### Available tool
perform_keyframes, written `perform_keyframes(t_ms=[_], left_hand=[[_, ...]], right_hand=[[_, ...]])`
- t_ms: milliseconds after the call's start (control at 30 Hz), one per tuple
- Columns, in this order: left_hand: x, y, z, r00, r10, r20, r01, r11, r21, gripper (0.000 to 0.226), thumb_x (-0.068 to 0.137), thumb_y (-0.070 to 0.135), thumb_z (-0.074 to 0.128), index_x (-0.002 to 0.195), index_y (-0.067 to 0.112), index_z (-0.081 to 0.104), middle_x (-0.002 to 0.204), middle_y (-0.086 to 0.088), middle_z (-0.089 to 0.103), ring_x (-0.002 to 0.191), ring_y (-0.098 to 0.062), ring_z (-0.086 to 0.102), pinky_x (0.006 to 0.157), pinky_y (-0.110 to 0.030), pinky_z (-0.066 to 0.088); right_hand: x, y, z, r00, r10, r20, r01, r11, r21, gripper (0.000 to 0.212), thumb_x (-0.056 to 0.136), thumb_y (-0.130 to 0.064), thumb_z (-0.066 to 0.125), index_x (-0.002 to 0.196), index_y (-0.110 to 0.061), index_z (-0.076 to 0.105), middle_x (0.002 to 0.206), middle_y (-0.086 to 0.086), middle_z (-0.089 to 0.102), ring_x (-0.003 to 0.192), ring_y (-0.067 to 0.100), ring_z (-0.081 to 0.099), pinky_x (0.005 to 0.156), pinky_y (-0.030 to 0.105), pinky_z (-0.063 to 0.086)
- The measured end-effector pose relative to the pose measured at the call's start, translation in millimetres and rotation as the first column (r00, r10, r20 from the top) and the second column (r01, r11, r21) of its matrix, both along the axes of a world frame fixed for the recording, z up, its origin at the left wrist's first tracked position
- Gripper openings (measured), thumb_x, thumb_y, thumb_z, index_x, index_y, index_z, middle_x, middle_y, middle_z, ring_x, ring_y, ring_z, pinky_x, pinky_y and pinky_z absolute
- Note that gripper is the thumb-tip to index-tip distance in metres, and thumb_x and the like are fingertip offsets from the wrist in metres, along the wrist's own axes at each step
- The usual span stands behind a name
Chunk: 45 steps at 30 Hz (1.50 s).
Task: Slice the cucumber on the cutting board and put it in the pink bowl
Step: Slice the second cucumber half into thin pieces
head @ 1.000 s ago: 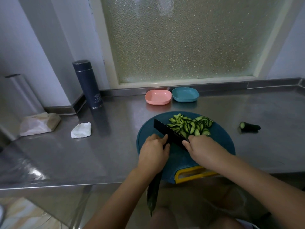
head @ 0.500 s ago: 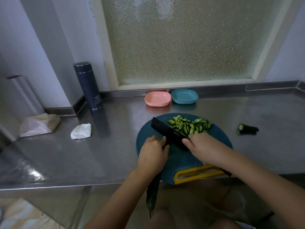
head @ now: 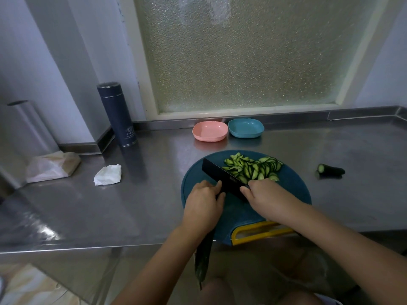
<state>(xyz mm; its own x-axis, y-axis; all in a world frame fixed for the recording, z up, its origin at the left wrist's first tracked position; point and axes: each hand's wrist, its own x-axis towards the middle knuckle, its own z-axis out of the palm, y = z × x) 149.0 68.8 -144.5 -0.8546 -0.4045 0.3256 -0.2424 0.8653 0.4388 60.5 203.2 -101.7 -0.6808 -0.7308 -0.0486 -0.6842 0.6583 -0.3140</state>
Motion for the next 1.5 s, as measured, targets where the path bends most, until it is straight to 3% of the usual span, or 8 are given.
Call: perform_keyframes(t_ms=[100,233,533,633,1000,1200,1500], left_hand=[[0,0,0,1.0,0.001,0.009,-0.001,1.0,-0.015,0.044,0.097,0.032,0.043,0.139,0.019,0.043,0.115,-0.005,0.057,0.108,-0.018,0.048,0.088,-0.024,0.037],[0,1,2,0.999,0.005,0.037,-0.003,0.999,-0.034,0.044,0.098,0.034,0.041,0.138,0.018,0.044,0.116,-0.006,0.057,0.109,-0.019,0.047,0.089,-0.026,0.036],[0,1,1,0.999,0.012,0.048,-0.009,0.999,-0.054,0.042,0.098,0.033,0.041,0.135,0.016,0.048,0.116,-0.006,0.059,0.108,-0.021,0.047,0.087,-0.026,0.035],[-2,-1,0,0.999,0.008,0.051,-0.005,0.998,-0.057,0.042,0.097,0.033,0.042,0.135,0.016,0.048,0.114,-0.007,0.06,0.108,-0.021,0.047,0.087,-0.025,0.035],[0,0,-2,1.0,0.005,-0.016,-0.005,1.0,-0.013,0.041,0.095,0.032,0.048,0.133,0.016,0.051,0.113,-0.007,0.062,0.106,-0.02,0.049,0.084,-0.023,0.035],[1,2,3,0.999,0.02,0.036,-0.018,0.997,-0.075,0.038,0.097,0.033,0.044,0.127,0.013,0.055,0.112,-0.008,0.062,0.105,-0.022,0.05,0.086,-0.029,0.039],[2,4,5,0.998,0.038,0.052,-0.033,0.995,-0.092,0.037,0.097,0.035,0.042,0.125,0.015,0.056,0.112,-0.004,0.065,0.103,-0.02,0.05,0.082,-0.027,0.037]], right_hand=[[3,4,4,1.0,-0.002,0.015,0.002,1.0,-0.01,0.039,0.102,-0.039,0.032,0.072,-0.02,0.047,0.067,0.0,0.052,0.057,0.012,0.052,0.054,0.027,0.04],[7,5,16,1.0,-0.024,0.017,0.024,1.0,0.008,0.037,0.102,-0.04,0.029,0.085,-0.015,0.05,0.067,0.0,0.051,0.046,0.01,0.049,0.044,0.022,0.036],[6,-1,17,0.999,-0.029,0.044,0.026,0.998,0.052,0.037,0.102,-0.042,0.028,0.086,-0.016,0.05,0.072,0.005,0.054,0.042,0.015,0.055,0.041,0.024,0.043],[4,-4,15,0.999,-0.012,0.044,0.009,0.998,0.056,0.036,0.102,-0.041,0.029,0.078,-0.019,0.046,0.071,0.006,0.056,0.04,0.014,0.052,0.039,0.023,0.039],[4,-7,11,1.0,-0.003,0.028,0.001,0.998,0.07,0.035,0.103,-0.037,0.03,0.088,-0.013,0.05,0.071,0.001,0.05,0.048,0.011,0.045,0.044,0.023,0.032],[11,4,16,0.999,-0.002,0.042,0.0,0.999,0.034,0.038,0.102,-0.04,0.03,0.073,-0.019,0.045,0.066,-0.001,0.049,0.049,0.008,0.045,0.046,0.021,0.031],[14,6,24,0.999,-0.006,0.042,0.004,0.999,0.038,0.037,0.102,-0.04,0.03,0.072,-0.022,0.042,0.065,-0.001,0.051,0.047,0.008,0.047,0.044,0.021,0.032]])
